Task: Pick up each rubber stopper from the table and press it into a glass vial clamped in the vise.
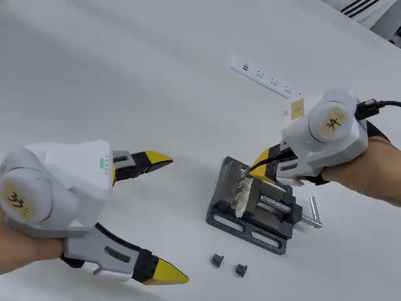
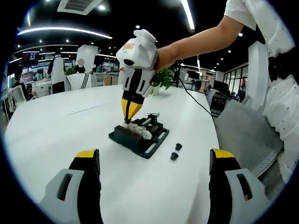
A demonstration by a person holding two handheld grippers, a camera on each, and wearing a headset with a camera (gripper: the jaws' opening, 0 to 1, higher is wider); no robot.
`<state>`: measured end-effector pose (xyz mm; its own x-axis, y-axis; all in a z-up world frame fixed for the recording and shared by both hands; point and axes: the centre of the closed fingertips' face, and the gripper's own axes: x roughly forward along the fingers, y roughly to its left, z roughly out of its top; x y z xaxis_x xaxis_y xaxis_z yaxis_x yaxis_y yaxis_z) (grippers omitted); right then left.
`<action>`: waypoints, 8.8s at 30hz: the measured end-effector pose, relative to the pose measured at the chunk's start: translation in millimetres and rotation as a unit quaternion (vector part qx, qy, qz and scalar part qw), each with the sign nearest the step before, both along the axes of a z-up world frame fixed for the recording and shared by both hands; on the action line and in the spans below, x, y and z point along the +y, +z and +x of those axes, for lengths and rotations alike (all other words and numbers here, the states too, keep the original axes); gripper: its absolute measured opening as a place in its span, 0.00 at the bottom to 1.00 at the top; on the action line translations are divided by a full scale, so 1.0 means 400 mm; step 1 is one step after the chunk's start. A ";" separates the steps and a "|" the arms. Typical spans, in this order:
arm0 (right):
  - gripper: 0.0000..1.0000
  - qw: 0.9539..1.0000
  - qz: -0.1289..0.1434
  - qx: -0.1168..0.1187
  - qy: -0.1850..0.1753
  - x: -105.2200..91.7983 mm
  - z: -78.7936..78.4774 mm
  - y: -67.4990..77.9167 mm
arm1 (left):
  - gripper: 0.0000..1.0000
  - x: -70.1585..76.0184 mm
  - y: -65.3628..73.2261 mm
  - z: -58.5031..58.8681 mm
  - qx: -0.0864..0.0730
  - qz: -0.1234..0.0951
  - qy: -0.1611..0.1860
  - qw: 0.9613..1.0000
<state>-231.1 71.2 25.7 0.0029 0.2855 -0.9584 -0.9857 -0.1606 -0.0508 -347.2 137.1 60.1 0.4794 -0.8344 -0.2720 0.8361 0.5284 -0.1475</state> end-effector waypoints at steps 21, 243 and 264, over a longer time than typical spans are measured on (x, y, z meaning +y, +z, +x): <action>0.00 1.000 -0.006 -0.012 0.007 -0.001 -0.003 -0.001 | 0.97 -0.005 0.003 0.003 -0.001 -0.002 0.000 1.000; 0.65 0.906 0.324 0.049 -0.269 -0.291 -0.325 0.101 | 0.06 -0.263 -0.167 -0.037 0.063 0.229 -0.210 0.948; 0.25 0.918 0.324 0.139 -0.183 -0.140 -0.353 0.215 | 0.05 -0.314 0.055 -0.065 0.061 0.077 -0.161 0.982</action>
<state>-372.2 15.1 111.5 -0.0062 0.8248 -0.5653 -0.9570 0.1591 0.2426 -373.1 11.3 82.2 0.1531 -0.8818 -0.4462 0.9447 0.2632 -0.1959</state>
